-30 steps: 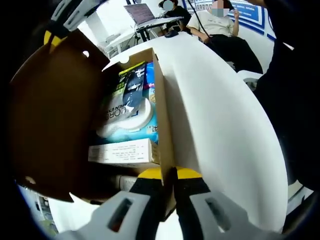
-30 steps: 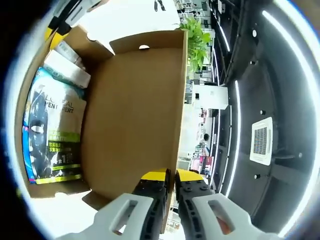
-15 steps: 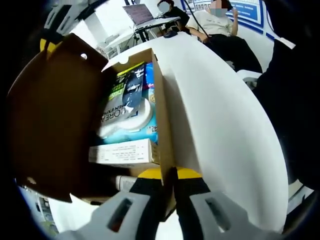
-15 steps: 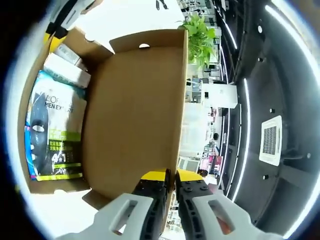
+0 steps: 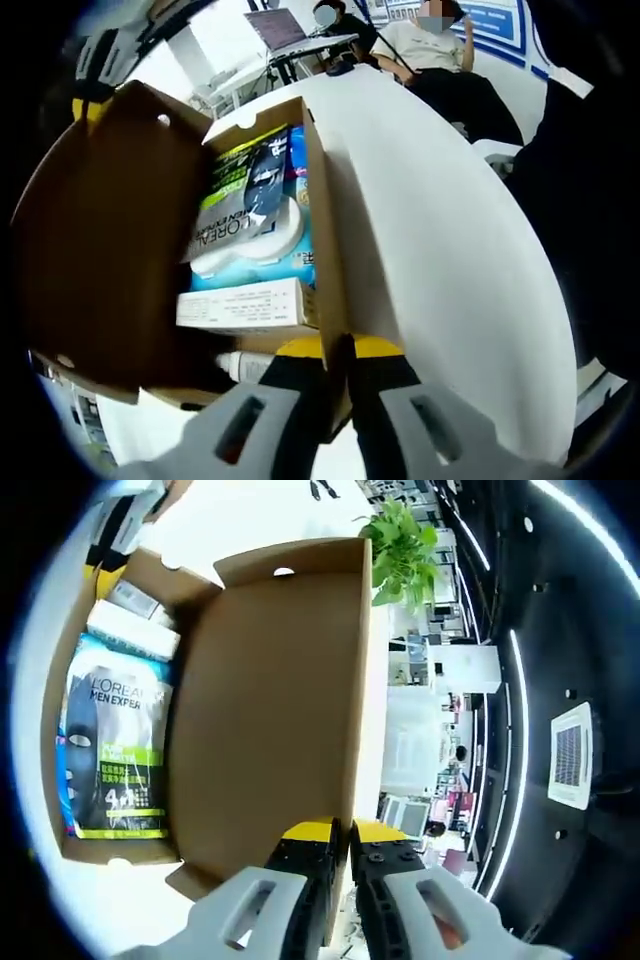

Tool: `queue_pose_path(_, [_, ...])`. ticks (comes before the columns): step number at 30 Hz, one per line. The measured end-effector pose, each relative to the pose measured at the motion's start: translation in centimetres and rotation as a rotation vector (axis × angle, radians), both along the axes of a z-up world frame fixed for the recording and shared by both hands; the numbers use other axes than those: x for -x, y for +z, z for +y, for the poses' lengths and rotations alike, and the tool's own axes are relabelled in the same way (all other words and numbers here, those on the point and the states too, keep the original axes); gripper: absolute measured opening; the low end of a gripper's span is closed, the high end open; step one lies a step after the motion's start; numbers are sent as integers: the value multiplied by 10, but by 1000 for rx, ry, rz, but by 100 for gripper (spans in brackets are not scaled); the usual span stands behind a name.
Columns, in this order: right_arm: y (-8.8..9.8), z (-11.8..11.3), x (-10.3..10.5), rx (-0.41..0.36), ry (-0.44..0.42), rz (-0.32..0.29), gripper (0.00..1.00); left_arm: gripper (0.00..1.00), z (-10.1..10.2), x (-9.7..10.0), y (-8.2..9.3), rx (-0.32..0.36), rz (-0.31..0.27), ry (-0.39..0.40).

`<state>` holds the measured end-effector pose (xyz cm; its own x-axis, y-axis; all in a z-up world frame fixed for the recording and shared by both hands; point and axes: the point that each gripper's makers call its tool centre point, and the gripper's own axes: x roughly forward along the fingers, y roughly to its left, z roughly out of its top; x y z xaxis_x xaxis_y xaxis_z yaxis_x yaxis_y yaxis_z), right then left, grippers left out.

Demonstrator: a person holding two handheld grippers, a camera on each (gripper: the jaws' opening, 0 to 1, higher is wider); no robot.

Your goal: Operate the shoe box by opening the lid, removing the specified soft item, and placing it in the target area until the item is outside and the box remains undamaged.

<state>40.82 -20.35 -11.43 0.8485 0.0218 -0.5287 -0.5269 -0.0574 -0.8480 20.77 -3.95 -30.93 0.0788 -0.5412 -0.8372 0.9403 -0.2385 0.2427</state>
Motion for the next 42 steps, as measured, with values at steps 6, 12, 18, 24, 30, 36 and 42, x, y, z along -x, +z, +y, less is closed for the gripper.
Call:
queue_pose_path(6, [-6,-1,-12,-29,-7,62,3,6,0,-1,0,4,4,-5])
queue_pose_path(12, [-12,-3,-25,-37,-6,114,3,6,0,-2,0,6,7,-6])
queue_pose_path(18, [-19,-3,-32,-49,-15,140,4,5,-1,-2,1,9,12,-8])
queue_pose_path(24, [-22,-4,-35,-65,-29,142,4,5,-2,-2,1,11,15,-10])
queue_pose_path(30, [-22,-5,-39,-51,-28,141,5,5,-2,-3,1,10,13,-10])
queue_pose_path(36, [-23,-7,-44,-45,-30,139,6,5,-2,-3,2,10,11,-11])
queue_pose_path(42, [-26,-6,-47,-46,-30,140,9,5,-1,-3,2,10,11,-12])
